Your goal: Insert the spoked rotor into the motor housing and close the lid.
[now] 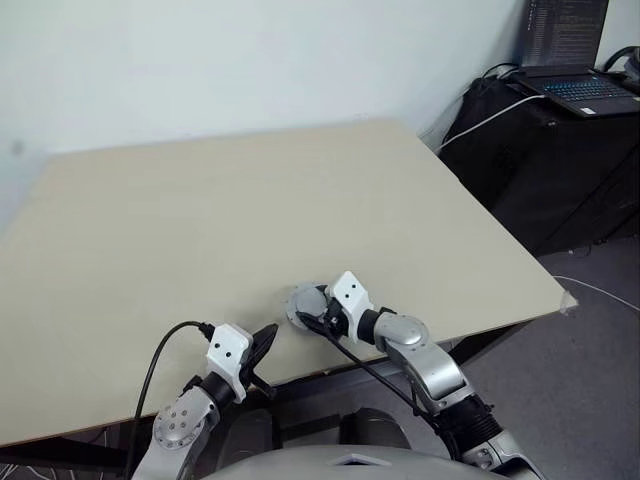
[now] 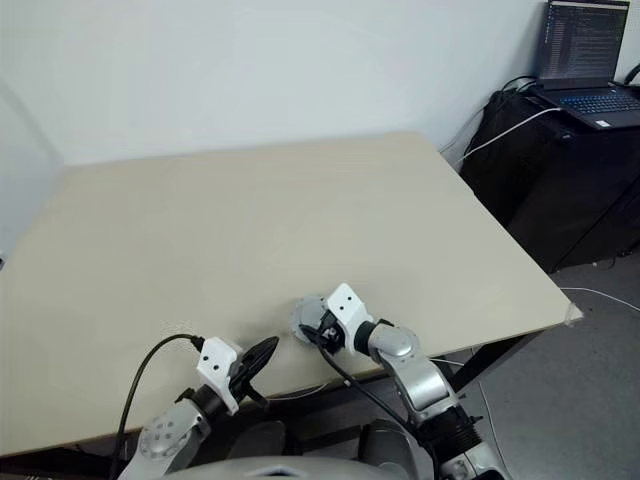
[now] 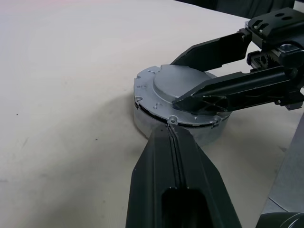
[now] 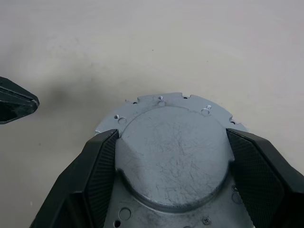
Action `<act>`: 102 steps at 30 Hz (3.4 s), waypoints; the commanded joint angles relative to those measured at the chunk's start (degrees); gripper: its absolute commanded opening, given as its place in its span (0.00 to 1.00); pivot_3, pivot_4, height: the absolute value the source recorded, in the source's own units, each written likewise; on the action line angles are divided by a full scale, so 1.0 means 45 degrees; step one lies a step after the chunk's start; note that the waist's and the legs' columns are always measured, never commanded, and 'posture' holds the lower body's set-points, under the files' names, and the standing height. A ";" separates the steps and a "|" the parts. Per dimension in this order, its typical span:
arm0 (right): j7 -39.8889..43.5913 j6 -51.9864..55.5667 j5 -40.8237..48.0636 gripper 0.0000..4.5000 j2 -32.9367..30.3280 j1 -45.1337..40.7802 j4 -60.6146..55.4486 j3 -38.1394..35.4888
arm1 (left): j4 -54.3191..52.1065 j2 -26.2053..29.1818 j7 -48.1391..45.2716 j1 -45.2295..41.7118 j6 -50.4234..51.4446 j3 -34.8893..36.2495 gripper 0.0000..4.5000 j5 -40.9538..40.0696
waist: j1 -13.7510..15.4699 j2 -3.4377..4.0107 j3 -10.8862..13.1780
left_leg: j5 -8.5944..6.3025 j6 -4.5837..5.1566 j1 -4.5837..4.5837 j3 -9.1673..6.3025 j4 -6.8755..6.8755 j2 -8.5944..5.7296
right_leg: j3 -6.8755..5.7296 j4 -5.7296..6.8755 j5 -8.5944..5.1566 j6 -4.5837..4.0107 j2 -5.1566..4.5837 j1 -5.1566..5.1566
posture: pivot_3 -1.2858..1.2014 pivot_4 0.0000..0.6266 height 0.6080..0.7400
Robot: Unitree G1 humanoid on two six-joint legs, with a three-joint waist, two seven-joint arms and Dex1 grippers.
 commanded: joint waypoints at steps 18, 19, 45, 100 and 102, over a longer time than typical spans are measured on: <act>-0.0123 0.0796 -0.0885 0.72 -0.0240 -0.0530 0.0306 0.0431 | -0.0195 -0.0189 0.0197 -0.0195 -0.0367 -0.0043 0.00 0.0185 | -0.0018 0.0042 -0.0078 | 0.0000 -0.0001 0.0031 0.0001 0.0000 0.0005 | 0.0000 0.0012 0.0000 0.0000 -0.0001 0.0019 | 0.52 0.00 1.00; -0.0072 0.0838 -0.0895 0.72 -0.0282 -0.0522 0.0293 0.0463 | -0.0242 -0.0184 0.0196 -0.0180 -0.0344 -0.0046 0.00 0.0178 | -0.0016 0.0050 -0.0088 | 0.0000 -0.0001 0.0032 0.0000 0.0000 0.0005 | 0.0000 0.0012 0.0000 0.0000 -0.0002 0.0020 | 0.52 0.00 1.00; -0.0113 0.1152 -0.0913 0.72 -0.0160 -0.0586 0.0527 0.0521 | 0.1202 -0.0777 -0.0285 -0.4807 0.5703 0.1733 0.00 -0.2971 | -0.0023 0.0016 -0.0148 | 0.0003 0.0002 0.0071 0.0001 -0.0001 0.0000 | 0.0000 0.0015 0.0000 0.0001 0.0006 0.0065 | 0.52 0.00 1.00; 0.0571 0.2777 0.0419 0.99 -0.1457 0.0740 -0.4070 -0.0408 | 0.3302 -0.0510 -0.2128 -0.6516 0.8496 0.0806 0.00 -0.2894 | 0.0026 -0.0057 -0.0178 | -0.0001 0.0000 0.0080 0.0003 -0.0028 -0.0018 | 0.0031 -0.0014 -0.0003 -0.0004 -0.0002 0.0068 | 0.52 0.00 1.00; 0.0621 0.3004 0.0731 0.99 -0.1680 0.1081 -0.4570 -0.0681 | 0.3313 -0.0536 -0.2106 -0.6519 0.8467 0.0866 0.00 -0.2924 | 0.0038 -0.0062 -0.0175 | -0.0001 -0.0001 0.0081 0.0002 -0.0028 -0.0017 | 0.0029 -0.0014 -0.0003 -0.0004 -0.0002 0.0068 | 0.52 0.00 1.00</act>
